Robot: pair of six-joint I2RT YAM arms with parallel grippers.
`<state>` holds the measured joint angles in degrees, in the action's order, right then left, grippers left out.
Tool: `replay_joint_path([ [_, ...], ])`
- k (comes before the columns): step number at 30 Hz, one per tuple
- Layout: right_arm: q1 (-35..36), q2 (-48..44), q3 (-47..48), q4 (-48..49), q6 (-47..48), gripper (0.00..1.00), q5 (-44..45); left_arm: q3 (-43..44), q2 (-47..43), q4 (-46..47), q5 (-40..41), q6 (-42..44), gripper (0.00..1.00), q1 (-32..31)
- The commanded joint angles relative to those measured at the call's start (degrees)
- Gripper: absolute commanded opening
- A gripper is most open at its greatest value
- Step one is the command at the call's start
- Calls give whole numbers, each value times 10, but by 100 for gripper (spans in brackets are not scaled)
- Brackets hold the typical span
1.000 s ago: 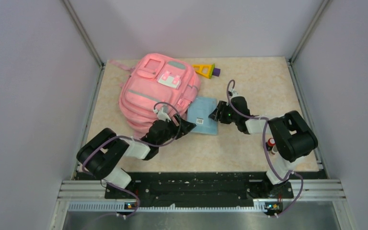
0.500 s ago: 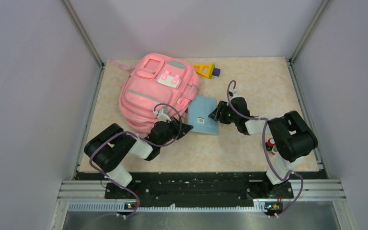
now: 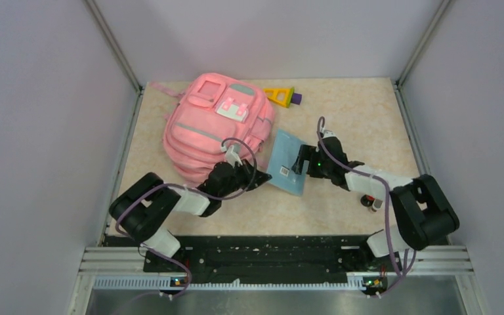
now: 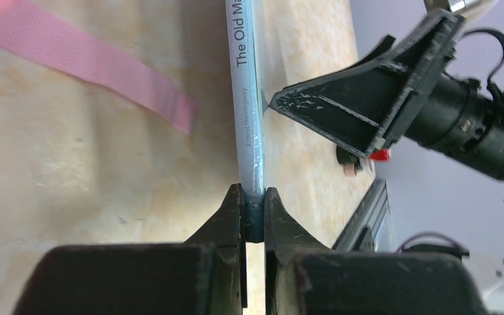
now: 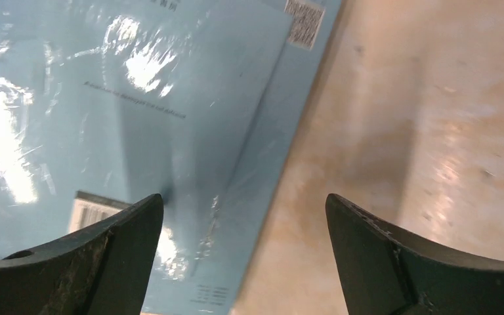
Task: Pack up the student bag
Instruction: Pick up the stationery from the center of the board.
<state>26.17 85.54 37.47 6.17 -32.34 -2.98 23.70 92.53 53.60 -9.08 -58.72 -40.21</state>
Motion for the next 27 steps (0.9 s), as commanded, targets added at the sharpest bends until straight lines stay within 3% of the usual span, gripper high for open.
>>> replay_joint_path([
  [1, -4, -106, 11, -184, 72, 93, 92, 57, -124, -41, -89, 113, 0, -13],
  [6, -31, -222, 47, -246, 132, 95, 85, 89, -250, -237, -104, 184, 0, -3],
  [13, -35, -306, 110, -269, 206, 98, -64, 120, -382, -416, -155, 232, 0, 12],
  [19, -38, -303, 166, -319, 248, 98, -166, 132, -452, -487, -191, 221, 0, 24],
  [25, -58, -274, 195, -362, 276, 98, -216, 122, -495, -494, -205, 195, 0, 29],
  [27, -84, -264, 188, -354, 274, 98, -288, 120, -501, -494, -216, 187, 0, 31],
])
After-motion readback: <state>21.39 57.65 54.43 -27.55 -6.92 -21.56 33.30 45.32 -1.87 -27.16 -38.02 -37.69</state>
